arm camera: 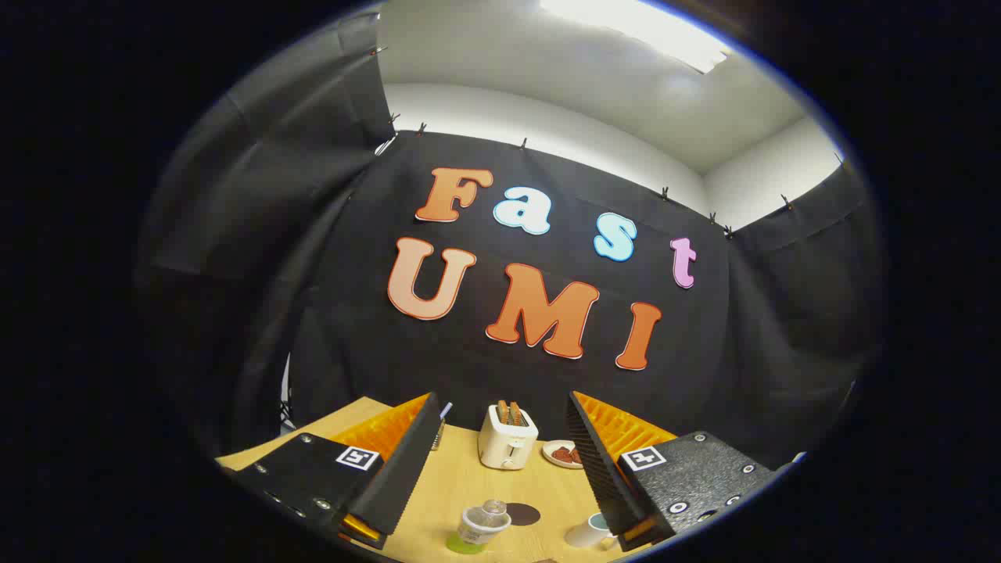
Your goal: Take the bottle from table, then pour the juice into the cup, finally place the bottle on the coaster
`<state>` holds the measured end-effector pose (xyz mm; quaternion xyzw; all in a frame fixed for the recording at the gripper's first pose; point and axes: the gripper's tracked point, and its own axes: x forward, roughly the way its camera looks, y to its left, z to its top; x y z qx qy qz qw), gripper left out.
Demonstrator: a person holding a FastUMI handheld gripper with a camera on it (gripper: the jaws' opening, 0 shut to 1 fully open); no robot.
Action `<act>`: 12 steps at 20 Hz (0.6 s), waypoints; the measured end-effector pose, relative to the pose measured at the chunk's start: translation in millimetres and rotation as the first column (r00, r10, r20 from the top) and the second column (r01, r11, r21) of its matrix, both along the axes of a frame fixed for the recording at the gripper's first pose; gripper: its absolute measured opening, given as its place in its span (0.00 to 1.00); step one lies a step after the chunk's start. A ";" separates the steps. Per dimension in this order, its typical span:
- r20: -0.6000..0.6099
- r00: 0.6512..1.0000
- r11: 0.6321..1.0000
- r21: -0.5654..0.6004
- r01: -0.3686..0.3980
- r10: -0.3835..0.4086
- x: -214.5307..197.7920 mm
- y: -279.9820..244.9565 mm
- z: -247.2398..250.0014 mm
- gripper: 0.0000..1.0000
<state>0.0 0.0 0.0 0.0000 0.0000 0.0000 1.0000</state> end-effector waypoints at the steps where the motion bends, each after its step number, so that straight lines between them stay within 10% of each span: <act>1: -0.005 1.000 1.000 0.006 0.003 -0.003 0.3 -1.5 -1.8 0.97; 12: -0.002 1.000 0.997 0.073 -0.016 0.016 -2.3 -4.0 5.6 0.96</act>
